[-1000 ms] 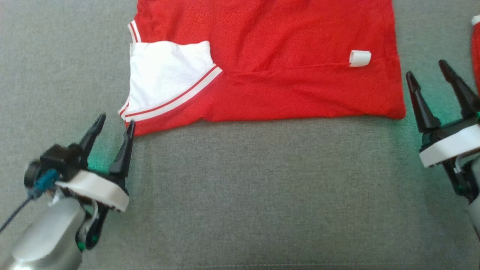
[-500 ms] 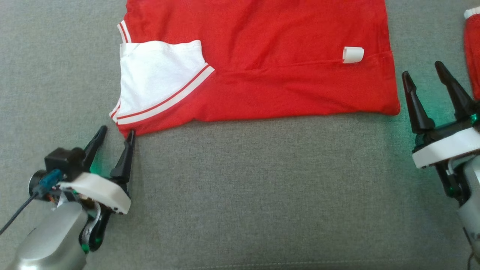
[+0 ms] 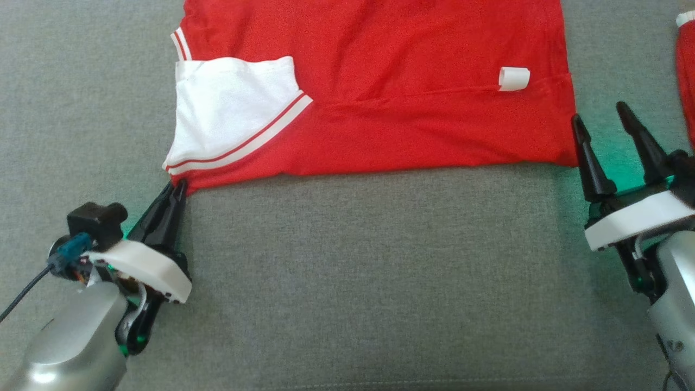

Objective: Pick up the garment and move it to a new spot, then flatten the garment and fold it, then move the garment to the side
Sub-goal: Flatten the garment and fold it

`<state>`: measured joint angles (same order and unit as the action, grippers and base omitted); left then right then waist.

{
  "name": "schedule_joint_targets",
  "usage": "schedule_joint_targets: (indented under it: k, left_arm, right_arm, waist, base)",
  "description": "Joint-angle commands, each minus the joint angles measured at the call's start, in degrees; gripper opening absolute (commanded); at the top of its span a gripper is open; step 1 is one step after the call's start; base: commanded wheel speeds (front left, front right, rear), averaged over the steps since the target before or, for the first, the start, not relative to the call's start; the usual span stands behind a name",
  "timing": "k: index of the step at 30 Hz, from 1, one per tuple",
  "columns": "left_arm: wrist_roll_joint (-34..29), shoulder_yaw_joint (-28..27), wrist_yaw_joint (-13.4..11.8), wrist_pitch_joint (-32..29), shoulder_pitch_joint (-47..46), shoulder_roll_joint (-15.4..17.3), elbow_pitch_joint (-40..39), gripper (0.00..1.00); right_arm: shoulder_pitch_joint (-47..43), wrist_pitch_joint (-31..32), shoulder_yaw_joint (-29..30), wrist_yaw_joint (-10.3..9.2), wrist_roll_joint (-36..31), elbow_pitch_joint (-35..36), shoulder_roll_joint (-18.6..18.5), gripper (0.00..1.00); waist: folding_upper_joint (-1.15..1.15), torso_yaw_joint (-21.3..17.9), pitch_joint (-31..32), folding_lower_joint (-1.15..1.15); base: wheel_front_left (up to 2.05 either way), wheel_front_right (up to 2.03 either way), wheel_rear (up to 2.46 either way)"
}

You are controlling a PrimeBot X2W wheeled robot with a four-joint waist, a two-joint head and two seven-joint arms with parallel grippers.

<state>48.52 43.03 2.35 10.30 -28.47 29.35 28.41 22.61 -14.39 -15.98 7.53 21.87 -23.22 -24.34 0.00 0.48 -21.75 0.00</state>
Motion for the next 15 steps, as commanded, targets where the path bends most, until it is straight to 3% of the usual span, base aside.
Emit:
schedule_joint_targets:
  k: [1,14,15]
  left_arm:
    - [-0.04,-0.97,0.36,0.55,-1.40,1.80,-0.60,0.00]
    - [-0.14,-0.50,0.58,1.51,-0.08,2.31,-2.23,0.00]
    - [-0.16,-0.45,0.56,1.51,-0.08,2.32,-2.32,0.00]
  right_arm:
    - [-1.21,-0.61,-0.74,-0.04,0.71,0.31,-0.36,1.00]
    - [-0.17,1.89,-6.00,-0.04,4.94,-9.84,1.05,1.00]
    - [0.16,2.55,-6.77,-0.04,5.39,-10.51,0.95,0.84]
  waist:
    - [0.00,0.21,0.25,0.00]
    - [0.00,1.64,2.70,0.00]
    - [0.00,1.71,2.79,0.00]
  base:
    - [0.00,0.00,0.00]
    - [0.00,0.00,0.00]
    - [0.00,0.00,0.00]
